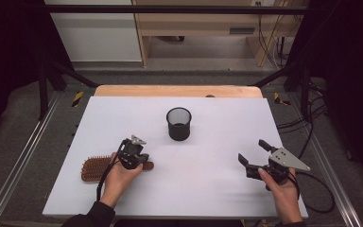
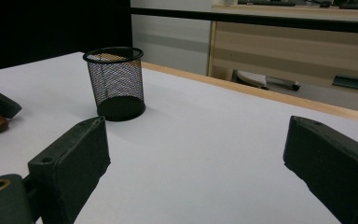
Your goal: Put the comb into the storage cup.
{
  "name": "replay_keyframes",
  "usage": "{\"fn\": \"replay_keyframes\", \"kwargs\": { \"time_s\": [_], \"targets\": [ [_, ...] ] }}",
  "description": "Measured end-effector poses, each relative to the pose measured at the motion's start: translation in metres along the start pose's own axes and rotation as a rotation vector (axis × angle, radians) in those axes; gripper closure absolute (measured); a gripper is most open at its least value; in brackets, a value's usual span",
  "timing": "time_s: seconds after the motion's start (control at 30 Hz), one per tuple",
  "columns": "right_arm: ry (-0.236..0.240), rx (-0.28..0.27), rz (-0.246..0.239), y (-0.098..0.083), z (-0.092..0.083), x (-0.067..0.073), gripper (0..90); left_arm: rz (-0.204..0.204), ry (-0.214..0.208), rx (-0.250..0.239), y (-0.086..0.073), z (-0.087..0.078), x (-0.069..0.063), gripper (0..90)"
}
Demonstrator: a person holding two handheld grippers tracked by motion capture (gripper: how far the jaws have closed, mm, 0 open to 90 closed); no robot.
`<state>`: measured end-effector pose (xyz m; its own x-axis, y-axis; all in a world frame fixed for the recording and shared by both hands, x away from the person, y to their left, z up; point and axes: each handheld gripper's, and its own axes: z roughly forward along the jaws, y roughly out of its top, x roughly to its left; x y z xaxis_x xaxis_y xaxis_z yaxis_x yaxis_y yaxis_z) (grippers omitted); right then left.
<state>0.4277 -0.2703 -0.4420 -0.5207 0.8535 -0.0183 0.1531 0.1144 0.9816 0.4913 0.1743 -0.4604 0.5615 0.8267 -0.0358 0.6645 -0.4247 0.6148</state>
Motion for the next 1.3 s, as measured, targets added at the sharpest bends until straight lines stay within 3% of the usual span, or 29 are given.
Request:
{"fn": "replay_keyframes", "kwargs": {
  "time_s": [0.23,0.6,0.77,1.07,1.3],
  "targets": [
    [0.002,0.002,-0.005,0.0,0.0,0.0,7.2,0.002,-0.01,-0.045,-0.012,-0.011,-0.006,90.0],
    [0.007,0.004,-0.01,0.0,0.0,0.001,7.2,-0.023,-0.031,-0.053,-0.03,-0.02,-0.004,90.0],
    [0.013,0.012,-0.013,0.0,0.001,0.002,7.2,-0.022,-0.038,-0.044,-0.047,-0.028,-0.004,90.0],
    [0.019,0.016,-0.022,0.0,0.002,0.004,7.2,-0.025,-0.037,-0.039,-0.07,-0.043,0.001,90.0],
    [0.023,0.025,-0.029,0.0,0.003,0.006,7.2,-0.058,-0.032,-0.044,-0.085,-0.055,0.014,90.0]
  ]
}}
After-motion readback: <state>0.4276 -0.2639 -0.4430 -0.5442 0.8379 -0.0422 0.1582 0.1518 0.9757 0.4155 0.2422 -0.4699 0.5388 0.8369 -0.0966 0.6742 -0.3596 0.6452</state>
